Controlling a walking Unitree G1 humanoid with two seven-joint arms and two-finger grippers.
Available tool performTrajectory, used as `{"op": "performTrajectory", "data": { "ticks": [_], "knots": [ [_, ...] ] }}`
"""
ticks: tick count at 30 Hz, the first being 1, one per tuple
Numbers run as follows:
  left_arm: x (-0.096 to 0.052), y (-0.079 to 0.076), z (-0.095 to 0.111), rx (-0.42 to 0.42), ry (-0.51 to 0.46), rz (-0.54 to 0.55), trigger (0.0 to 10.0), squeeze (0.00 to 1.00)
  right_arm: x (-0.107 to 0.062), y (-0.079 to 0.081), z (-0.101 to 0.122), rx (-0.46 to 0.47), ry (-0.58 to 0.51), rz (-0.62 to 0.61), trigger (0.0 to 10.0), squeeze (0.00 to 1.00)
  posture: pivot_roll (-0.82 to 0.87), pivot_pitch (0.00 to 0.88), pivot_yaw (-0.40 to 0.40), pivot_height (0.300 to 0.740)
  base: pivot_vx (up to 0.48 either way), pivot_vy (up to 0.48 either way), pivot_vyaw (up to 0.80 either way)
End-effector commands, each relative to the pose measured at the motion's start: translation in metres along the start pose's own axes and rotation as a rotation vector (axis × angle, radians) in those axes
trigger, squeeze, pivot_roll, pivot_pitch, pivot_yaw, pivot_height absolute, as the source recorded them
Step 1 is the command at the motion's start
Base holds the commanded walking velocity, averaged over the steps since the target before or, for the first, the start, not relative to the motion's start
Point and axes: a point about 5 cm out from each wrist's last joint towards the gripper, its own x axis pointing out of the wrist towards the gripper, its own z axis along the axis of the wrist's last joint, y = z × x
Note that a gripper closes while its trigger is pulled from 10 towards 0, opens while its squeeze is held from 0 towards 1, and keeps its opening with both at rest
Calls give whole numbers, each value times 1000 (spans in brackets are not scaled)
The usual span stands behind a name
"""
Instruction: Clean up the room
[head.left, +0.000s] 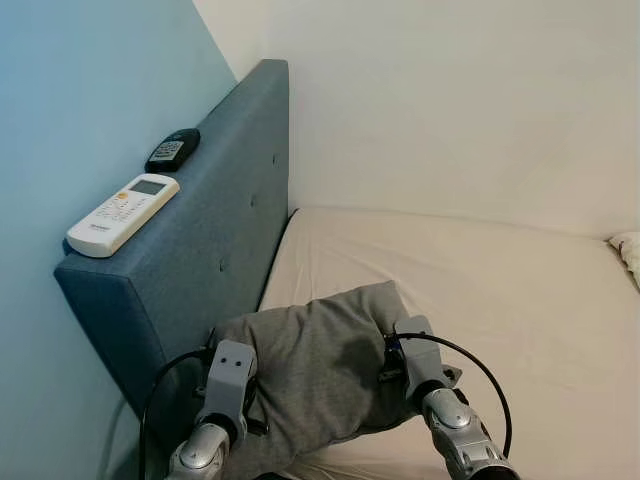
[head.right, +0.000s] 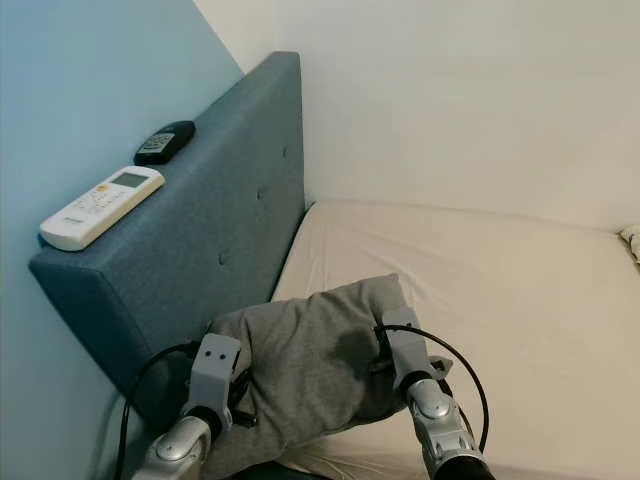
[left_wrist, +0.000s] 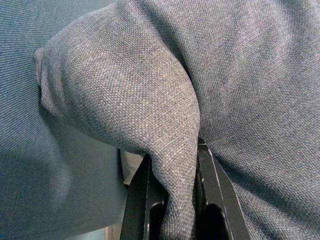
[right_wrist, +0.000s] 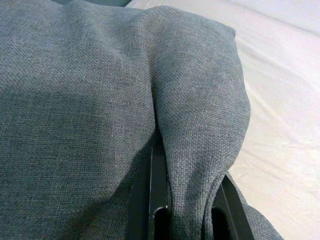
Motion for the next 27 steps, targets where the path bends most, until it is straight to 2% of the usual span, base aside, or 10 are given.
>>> {"op": "performTrajectory", "data": {
  "ticks": [1, 12, 27],
  "knots": [
    [2, -3, 13, 26, -67, -20, 10000, 0, 1, 8, 6, 12, -46, 33, 10000, 0, -1, 110, -45, 680, 0, 0, 0],
    [1, -6, 12, 29, -64, -34, 10000, 0, -1, 8, 5, 11, -46, 35, 10000, 0, -3, 103, -40, 640, 0, 0, 0],
    [2, -9, 12, 30, -65, -60, 10000, 0, -2, 9, 4, 10, -45, 35, 10000, 0, -1, 101, -36, 640, 0, 0, 0]
  ]
}}
